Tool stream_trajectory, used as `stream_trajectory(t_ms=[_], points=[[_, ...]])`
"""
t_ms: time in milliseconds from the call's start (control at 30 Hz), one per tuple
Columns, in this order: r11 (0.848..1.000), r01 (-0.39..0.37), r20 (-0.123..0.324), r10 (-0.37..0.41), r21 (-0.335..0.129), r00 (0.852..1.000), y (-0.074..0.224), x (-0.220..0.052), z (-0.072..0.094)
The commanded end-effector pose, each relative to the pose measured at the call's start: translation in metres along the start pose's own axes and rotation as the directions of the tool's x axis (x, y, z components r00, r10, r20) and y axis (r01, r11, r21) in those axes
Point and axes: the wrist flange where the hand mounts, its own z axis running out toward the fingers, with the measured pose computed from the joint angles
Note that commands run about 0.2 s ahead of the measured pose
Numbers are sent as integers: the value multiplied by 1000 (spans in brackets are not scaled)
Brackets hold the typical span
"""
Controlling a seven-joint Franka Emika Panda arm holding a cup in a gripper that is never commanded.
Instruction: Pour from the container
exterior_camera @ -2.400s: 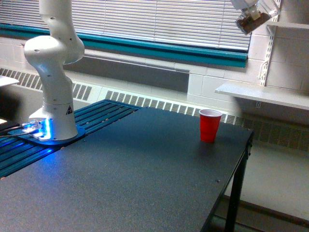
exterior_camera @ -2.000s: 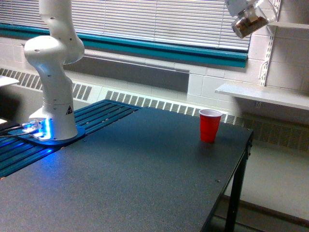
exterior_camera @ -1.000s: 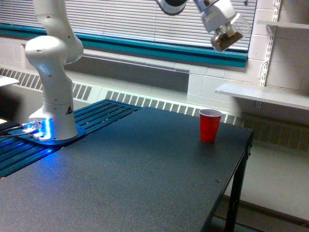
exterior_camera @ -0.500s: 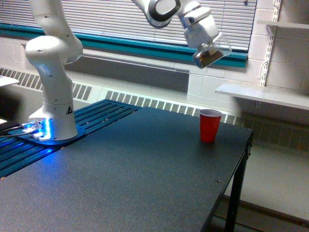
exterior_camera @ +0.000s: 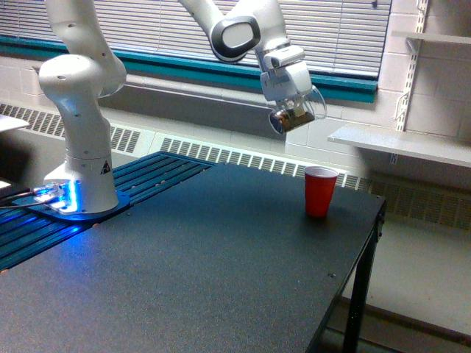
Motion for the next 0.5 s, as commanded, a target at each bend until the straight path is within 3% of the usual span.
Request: stream_trajectory(t_ms=[33, 500], points=[[999, 48, 12, -48, 9, 999, -13, -4, 5], [997, 67, 74, -65, -29, 995, -32, -15, 28]])
